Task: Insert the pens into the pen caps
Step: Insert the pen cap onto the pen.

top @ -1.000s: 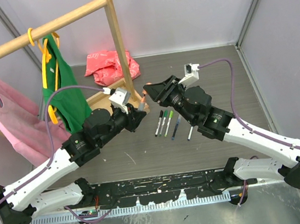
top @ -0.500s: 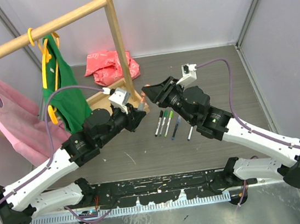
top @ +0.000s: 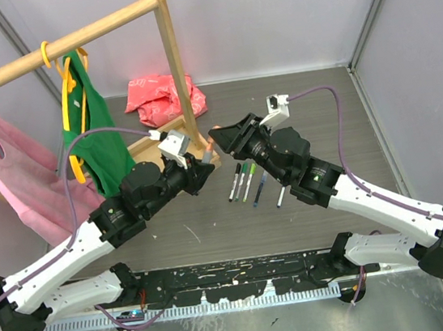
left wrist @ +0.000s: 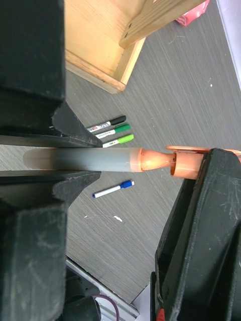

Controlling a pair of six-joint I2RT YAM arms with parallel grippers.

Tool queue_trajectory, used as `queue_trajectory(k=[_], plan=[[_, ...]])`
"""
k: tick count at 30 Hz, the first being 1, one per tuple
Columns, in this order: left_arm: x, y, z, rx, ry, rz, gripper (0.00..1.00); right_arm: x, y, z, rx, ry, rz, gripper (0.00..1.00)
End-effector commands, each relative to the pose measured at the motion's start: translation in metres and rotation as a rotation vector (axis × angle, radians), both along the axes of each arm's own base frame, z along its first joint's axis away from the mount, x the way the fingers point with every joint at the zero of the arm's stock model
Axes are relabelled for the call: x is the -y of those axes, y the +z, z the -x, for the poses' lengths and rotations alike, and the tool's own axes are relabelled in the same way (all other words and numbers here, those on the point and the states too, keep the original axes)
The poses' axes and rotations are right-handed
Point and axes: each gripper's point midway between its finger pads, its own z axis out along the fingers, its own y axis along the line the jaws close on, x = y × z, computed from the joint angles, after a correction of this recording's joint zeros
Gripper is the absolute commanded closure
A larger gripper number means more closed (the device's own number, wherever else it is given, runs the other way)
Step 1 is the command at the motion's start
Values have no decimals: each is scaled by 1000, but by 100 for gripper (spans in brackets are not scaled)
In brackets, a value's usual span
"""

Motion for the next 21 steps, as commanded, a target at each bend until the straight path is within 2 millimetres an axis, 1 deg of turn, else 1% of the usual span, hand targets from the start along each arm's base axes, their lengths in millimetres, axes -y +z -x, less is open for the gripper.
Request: queue_trajectory(k=[1, 8, 21], plan=[[-1, 33, -4, 74, 17, 90, 100, -5, 18, 6, 46, 40, -29, 100], [-1, 33, -4, 73, 21, 94, 100, -8, 18, 8, 54, 60, -20, 100], [-5, 37, -9, 91, 47, 85, 100, -19, 2, 12, 35, 105, 52, 99]])
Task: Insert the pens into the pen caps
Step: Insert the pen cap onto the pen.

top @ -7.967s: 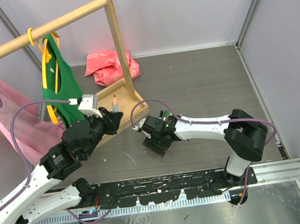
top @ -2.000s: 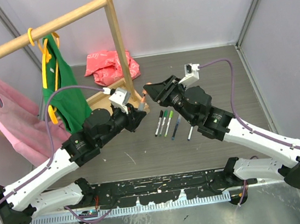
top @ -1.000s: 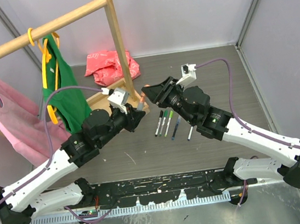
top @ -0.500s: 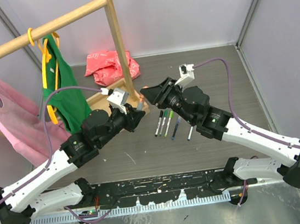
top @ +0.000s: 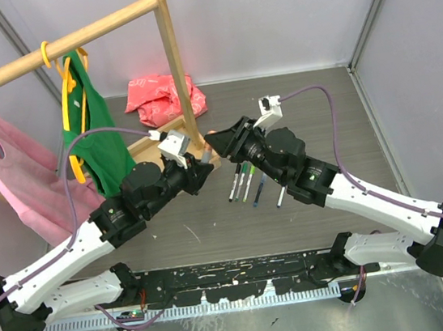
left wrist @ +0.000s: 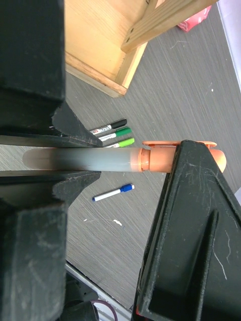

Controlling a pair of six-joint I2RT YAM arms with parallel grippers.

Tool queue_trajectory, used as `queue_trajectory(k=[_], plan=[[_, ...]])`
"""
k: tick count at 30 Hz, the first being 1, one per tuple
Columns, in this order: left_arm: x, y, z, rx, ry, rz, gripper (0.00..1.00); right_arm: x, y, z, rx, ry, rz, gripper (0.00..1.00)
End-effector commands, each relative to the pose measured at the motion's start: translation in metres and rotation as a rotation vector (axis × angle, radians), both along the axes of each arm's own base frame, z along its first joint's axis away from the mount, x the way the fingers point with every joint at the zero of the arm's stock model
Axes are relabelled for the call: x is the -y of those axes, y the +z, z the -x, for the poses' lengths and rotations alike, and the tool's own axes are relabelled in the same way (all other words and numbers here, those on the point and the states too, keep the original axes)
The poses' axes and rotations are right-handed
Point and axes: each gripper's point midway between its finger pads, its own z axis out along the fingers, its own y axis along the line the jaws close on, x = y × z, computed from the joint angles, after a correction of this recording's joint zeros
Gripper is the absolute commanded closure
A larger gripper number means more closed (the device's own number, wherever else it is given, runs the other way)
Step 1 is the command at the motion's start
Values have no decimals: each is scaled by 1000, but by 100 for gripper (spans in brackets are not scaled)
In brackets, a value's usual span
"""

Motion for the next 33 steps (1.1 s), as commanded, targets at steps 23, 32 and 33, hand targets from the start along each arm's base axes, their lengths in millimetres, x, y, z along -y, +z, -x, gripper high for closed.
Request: queue_trajectory(k=[23, 32, 33], plan=[[-7, 113, -17, 344, 67, 191, 100, -21, 87, 27, 280, 173, 102, 77], [-3, 133, -13, 391, 37, 230, 100, -8, 121, 31, 378, 147, 108, 58], [-3, 134, -13, 391, 34, 232, 100, -5, 123, 31, 383, 137, 106, 56]])
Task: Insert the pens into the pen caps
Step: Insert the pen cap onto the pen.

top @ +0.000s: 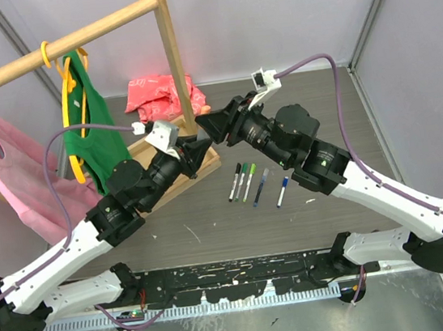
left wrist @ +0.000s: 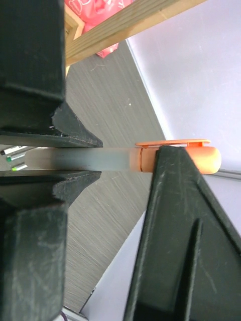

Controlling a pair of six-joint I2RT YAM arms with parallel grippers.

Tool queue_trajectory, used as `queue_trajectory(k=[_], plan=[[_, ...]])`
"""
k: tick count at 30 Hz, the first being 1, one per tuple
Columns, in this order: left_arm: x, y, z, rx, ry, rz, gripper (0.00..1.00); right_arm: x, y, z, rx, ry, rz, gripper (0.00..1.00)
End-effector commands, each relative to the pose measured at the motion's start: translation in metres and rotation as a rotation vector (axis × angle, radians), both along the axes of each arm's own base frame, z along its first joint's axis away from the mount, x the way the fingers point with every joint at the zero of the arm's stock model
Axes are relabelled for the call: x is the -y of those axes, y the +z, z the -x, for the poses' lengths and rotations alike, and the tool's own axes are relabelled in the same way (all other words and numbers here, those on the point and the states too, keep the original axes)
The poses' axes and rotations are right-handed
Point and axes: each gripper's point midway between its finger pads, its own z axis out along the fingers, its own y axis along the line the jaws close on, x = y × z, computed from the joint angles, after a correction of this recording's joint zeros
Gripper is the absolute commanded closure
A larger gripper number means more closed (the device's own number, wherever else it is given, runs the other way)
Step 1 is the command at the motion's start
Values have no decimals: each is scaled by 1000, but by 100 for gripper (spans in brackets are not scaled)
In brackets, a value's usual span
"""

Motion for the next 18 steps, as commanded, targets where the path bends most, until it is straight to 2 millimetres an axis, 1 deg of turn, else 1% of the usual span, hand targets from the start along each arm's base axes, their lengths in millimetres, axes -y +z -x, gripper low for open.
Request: queue_trajectory(k=[1, 5, 10, 14, 15, 18], plan=[[-5, 54, 2, 104, 2, 122, 100, 3, 36, 22, 83, 68, -43, 53], [-6, 55, 5, 100, -7, 131, 100, 12, 38, 22, 97, 39, -44, 45], [-9, 58, 11, 89, -25, 145, 100, 24, 37, 24, 120, 6, -34, 43], [-7, 65, 28, 75, -106, 183, 100, 38, 39, 30, 196, -12, -26, 43], [-5, 66, 32, 71, -134, 191, 100, 43, 40, 33, 214, -16, -31, 41], [-2, 72, 48, 64, -215, 211, 100, 54, 47, 41, 271, -22, -59, 39]])
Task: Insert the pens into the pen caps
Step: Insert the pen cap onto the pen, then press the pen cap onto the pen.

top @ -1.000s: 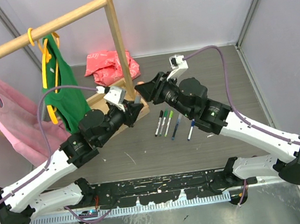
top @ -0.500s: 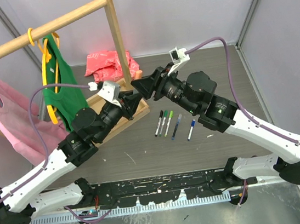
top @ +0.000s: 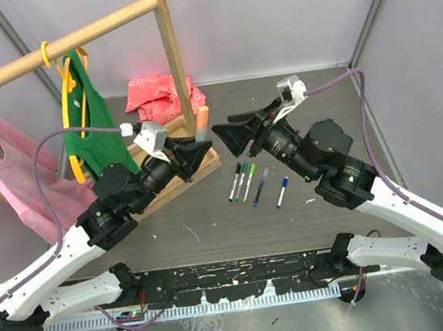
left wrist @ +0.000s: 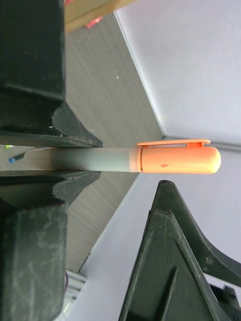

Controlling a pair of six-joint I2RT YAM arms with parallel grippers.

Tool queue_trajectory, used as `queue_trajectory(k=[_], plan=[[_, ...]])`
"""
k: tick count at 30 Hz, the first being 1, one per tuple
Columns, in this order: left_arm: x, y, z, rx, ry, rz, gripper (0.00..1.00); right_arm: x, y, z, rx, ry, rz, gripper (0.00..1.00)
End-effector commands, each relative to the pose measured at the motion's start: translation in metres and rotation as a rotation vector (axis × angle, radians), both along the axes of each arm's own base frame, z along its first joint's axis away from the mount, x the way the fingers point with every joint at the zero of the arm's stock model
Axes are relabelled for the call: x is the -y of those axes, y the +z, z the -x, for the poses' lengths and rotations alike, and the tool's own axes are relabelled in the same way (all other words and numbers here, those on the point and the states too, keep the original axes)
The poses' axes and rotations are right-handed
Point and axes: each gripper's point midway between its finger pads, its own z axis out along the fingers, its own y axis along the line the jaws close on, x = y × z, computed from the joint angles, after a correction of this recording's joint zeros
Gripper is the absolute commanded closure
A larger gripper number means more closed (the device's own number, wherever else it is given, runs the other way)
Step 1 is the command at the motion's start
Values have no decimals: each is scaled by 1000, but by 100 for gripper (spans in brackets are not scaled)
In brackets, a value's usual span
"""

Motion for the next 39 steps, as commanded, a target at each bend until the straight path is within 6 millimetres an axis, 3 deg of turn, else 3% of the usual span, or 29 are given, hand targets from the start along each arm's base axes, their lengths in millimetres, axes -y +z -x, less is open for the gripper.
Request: queue_trajectory(k=[1, 9, 12, 21, 28, 39], plan=[[-3, 49, 32, 53, -143, 133, 100, 24, 40, 16, 173, -16, -91, 39], [-1, 54, 55, 39, -250, 159, 100, 34, 90, 43, 313, 61, -191, 36], [1, 56, 62, 42, -291, 159, 100, 29, 99, 44, 308, 81, -197, 36], [1, 52, 74, 44, -349, 141, 100, 1, 105, 63, 324, 256, -170, 35], [4, 53, 81, 52, -384, 139, 100, -13, 99, 68, 305, 329, -145, 37], [3, 57, 86, 64, -407, 146, 100, -21, 92, 74, 284, 390, -134, 51]])
